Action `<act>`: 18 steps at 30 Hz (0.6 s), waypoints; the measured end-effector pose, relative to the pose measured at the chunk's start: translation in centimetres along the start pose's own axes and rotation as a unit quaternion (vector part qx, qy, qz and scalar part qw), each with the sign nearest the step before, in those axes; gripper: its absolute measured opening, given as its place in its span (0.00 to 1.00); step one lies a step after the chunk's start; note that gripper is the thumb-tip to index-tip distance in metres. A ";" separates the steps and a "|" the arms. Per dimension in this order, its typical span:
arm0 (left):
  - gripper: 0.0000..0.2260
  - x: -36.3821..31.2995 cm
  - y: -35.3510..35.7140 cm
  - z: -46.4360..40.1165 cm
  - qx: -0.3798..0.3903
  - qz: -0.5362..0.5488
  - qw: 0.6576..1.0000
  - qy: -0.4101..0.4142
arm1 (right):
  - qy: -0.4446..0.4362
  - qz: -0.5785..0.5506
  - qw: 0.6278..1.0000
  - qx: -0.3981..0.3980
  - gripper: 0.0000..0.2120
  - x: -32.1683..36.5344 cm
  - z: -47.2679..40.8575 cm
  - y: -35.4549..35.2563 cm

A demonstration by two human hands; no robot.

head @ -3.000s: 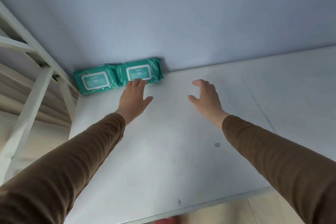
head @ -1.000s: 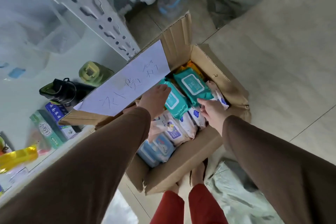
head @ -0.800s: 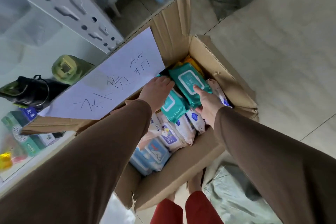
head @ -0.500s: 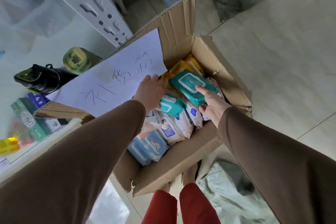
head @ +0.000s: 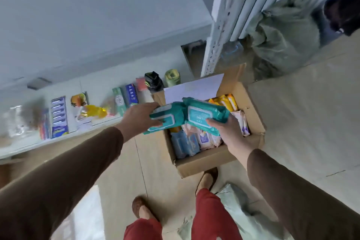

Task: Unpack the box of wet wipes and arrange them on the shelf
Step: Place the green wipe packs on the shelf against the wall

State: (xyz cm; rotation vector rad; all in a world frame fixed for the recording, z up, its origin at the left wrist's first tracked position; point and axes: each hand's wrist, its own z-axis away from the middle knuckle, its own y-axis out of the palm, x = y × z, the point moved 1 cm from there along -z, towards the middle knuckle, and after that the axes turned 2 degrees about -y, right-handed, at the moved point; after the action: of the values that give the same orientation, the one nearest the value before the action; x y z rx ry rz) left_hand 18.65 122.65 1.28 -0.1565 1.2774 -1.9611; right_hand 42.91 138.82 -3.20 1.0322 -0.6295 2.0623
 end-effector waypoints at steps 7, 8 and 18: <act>0.15 15.1 -12.7 17.3 -0.104 0.049 0.993 -0.041 | -0.141 0.134 0.974 0.114 0.17 9.7 11.5 15.6; 0.15 17.5 -14.3 19.7 -0.121 0.042 0.991 -0.040 | -0.160 0.150 0.967 0.126 0.17 10.7 13.2 18.2; 0.13 38.7 -26.6 35.8 -0.237 0.054 0.964 -0.108 | -0.243 0.157 0.928 0.234 0.15 20.7 23.7 43.4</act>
State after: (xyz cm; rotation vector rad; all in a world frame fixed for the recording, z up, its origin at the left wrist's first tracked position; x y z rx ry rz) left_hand -5.05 76.34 29.18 -0.5123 1.5492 -1.4719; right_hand 11.37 104.15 22.82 1.8614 -0.5798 2.3052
